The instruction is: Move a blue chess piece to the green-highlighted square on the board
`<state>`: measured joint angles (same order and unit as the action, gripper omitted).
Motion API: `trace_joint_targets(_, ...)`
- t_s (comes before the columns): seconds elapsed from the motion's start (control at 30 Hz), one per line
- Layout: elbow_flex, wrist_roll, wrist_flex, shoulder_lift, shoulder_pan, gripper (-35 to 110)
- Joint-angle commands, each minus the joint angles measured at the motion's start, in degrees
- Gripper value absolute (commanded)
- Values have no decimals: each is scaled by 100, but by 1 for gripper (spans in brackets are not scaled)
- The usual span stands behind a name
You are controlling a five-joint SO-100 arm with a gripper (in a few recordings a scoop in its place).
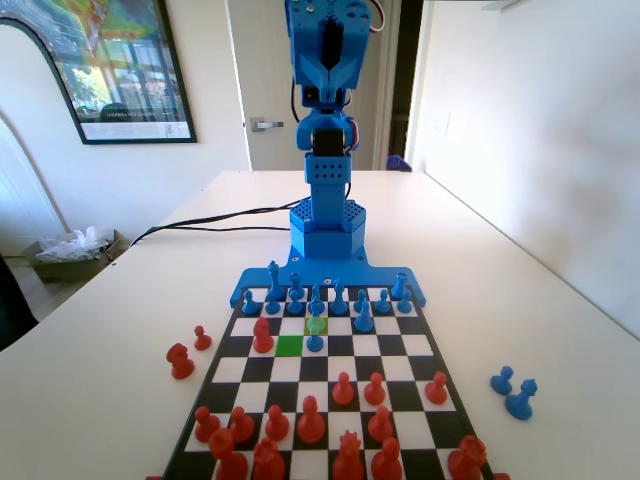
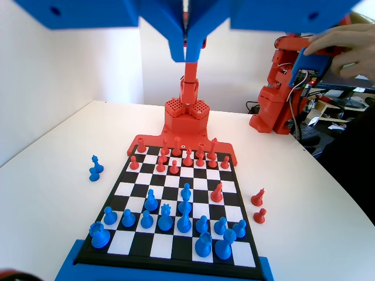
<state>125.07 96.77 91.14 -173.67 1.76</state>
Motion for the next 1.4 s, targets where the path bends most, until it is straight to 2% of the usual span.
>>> trace_joint_targets(0.0,-9,35,-88,-141,-44,1)
trace_joint_targets(0.97,-44,0,-70,-97,18,1)
trace_joint_targets(1.37,-1283,-510,694,1274,35,1)
